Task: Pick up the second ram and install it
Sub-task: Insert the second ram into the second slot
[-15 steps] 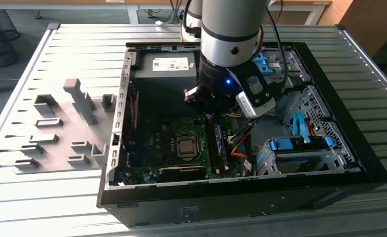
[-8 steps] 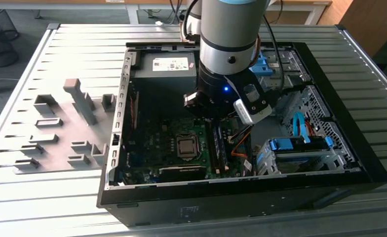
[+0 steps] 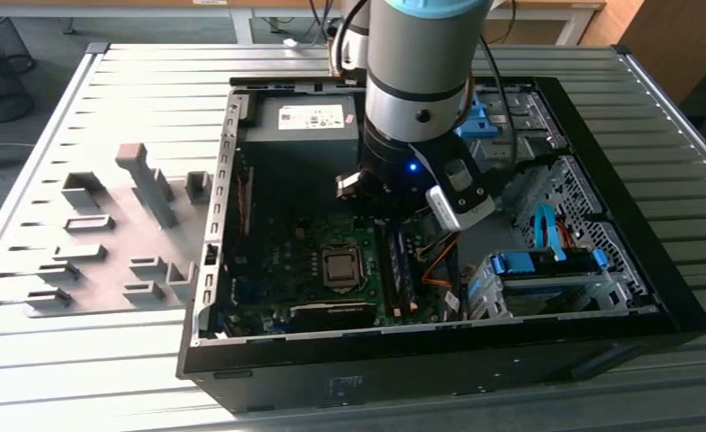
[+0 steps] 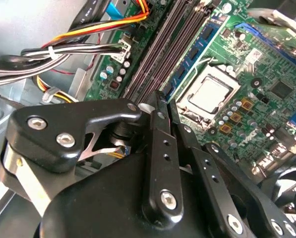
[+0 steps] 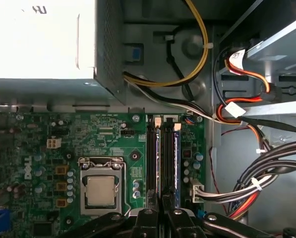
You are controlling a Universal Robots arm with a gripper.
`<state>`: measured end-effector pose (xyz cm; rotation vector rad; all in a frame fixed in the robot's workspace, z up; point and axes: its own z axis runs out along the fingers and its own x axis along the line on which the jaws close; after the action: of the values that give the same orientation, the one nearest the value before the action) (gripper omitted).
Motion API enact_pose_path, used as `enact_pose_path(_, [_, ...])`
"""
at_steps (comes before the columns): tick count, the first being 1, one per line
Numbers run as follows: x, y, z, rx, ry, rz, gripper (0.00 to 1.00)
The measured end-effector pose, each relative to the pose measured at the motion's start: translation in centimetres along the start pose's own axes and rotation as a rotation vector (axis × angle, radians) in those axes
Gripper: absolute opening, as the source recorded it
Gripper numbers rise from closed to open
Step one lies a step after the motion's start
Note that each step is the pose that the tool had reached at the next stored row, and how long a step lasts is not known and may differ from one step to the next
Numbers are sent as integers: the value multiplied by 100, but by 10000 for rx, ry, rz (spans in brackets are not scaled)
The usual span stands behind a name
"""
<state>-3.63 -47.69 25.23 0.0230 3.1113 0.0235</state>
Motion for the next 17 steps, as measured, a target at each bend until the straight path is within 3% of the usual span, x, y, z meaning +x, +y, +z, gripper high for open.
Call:
enact_pose_path(8, [4, -17, 144, -6, 1, -1, 14])
enact_pose_path(17, [-1, -26, 182, -5, 1, 48, 14])
